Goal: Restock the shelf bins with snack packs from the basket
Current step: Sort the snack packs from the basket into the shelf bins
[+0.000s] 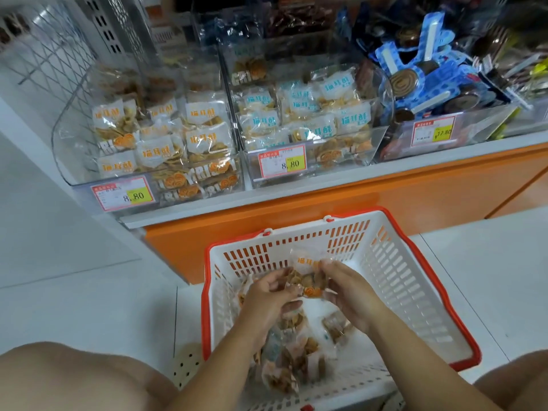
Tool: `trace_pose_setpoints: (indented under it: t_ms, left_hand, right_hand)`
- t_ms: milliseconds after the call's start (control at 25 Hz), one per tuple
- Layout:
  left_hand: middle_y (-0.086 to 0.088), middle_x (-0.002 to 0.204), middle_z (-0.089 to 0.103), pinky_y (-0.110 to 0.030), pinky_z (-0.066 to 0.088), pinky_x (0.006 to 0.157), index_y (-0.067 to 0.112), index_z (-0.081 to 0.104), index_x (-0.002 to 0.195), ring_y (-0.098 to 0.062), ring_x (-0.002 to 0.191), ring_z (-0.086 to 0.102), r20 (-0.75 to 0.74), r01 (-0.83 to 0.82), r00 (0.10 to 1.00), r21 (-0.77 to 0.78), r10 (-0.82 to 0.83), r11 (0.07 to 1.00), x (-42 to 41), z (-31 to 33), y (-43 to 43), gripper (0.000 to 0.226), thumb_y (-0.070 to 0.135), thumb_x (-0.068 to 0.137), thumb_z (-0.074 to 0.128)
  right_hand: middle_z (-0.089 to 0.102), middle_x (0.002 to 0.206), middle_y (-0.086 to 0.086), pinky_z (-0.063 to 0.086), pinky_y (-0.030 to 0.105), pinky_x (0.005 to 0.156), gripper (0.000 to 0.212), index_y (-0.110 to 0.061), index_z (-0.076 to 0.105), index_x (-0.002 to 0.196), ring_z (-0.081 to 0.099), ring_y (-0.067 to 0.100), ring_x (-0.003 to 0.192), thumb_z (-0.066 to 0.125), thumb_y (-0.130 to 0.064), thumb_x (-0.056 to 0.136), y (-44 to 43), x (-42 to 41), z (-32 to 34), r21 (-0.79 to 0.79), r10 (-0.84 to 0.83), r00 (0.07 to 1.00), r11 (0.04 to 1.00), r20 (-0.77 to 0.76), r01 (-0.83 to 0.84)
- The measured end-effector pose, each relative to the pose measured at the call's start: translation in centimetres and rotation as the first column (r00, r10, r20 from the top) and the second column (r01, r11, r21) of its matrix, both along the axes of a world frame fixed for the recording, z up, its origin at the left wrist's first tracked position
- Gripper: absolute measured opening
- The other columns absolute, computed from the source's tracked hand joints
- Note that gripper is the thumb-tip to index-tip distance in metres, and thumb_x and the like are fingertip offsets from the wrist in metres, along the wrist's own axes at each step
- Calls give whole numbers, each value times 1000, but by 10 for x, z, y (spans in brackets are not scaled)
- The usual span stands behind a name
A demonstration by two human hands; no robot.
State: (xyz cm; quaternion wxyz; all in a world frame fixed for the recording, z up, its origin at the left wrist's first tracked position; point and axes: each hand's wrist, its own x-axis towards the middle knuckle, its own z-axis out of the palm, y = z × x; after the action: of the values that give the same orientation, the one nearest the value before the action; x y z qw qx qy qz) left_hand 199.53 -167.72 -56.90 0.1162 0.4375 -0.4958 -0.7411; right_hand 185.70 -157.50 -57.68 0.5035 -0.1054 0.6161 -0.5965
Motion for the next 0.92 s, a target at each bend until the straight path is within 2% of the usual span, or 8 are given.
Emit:
trace_pose_setpoints:
  t_ms: [120, 240, 320, 400, 520, 640, 840, 920]
  left_hand:
    - [7, 99, 74, -22, 57, 68, 26, 65, 108, -9, 85, 72, -6, -21, 1000, -232, 20, 973, -8, 42, 0, 32, 5, 86, 71]
    - [18, 96, 73, -21, 57, 73, 37, 65, 105, 1, 87, 68, -74, 9, 996, -472, -50, 882, -14, 105, -19, 29, 16, 87, 72]
    - [23, 100, 70, -13, 53, 78, 43, 61, 106, 10, 93, 63, -83, -5, 994, -689, -71, 725, -13, 149, -43, 24, 26, 89, 68]
    - [27, 111, 63, -9, 49, 82, 43, 54, 122, 14, 99, 57, -39, -31, 999, -869, -6, 493, -10, 184, -78, 33, 34, 92, 63]
    - [20, 147, 40, -28, 34, 111, 40, 29, 148, -3, 133, 39, 226, 198, 968, -956, 110, 218, -14, 201, -127, 61, 50, 93, 53]
    - [16, 161, 11, -30, 8, 119, 35, 2, 155, -9, 148, 9, 449, 428, 886, -888, 118, 167, -23, 190, -154, 77, 65, 92, 34]
    - [22, 160, 4, -25, -1, 114, 37, -4, 153, 1, 146, 1, 397, 387, 916, -913, 56, 130, -31, 176, -166, 72, 62, 96, 32]
    - [25, 158, 3, -23, -1, 111, 39, -4, 153, 2, 145, 2, 402, 393, 915, -909, 42, 136, -31, 175, -168, 71, 62, 96, 33]
  right_hand:
    - [70, 82, 0, 50, 16, 66, 16, -11, 68, 98, 67, 12, 77, 71, -22, 86, -6, 7, 36, -20, -42, 951, 999, -305, 37]
    - [71, 75, -7, 47, 15, 61, 14, -24, 71, 93, 65, 16, 71, 73, -14, 83, -20, 8, 105, -144, -175, 854, 982, -490, 119]
    - [70, 74, -10, 51, 24, 67, 21, -35, 69, 87, 66, 16, 72, 73, -16, 83, -37, 2, 159, -242, -214, 795, 966, -568, 87]
    - [60, 68, -9, 48, 17, 66, 17, -33, 62, 87, 60, 6, 67, 73, -21, 83, -65, -12, 202, -301, -259, 722, 951, -642, 73]
    - [64, 79, 0, 50, 18, 69, 28, -25, 53, 104, 62, 4, 73, 73, -20, 85, -130, -46, 237, -264, -265, 597, 960, -757, 91]
    - [66, 91, 1, 46, 30, 76, 39, -12, 54, 116, 62, 15, 83, 73, -23, 85, -202, -81, 244, -131, -192, 533, 980, -824, 150]
    - [67, 107, 11, 51, 36, 88, 37, 0, 64, 108, 63, 25, 96, 66, -33, 90, -275, -97, 231, 274, 213, 568, 962, -795, 22]
    - [65, 96, 7, 50, 29, 73, 26, -8, 60, 100, 60, 17, 79, 62, -33, 94, -281, -96, 229, 311, 262, 565, 950, -783, -9]
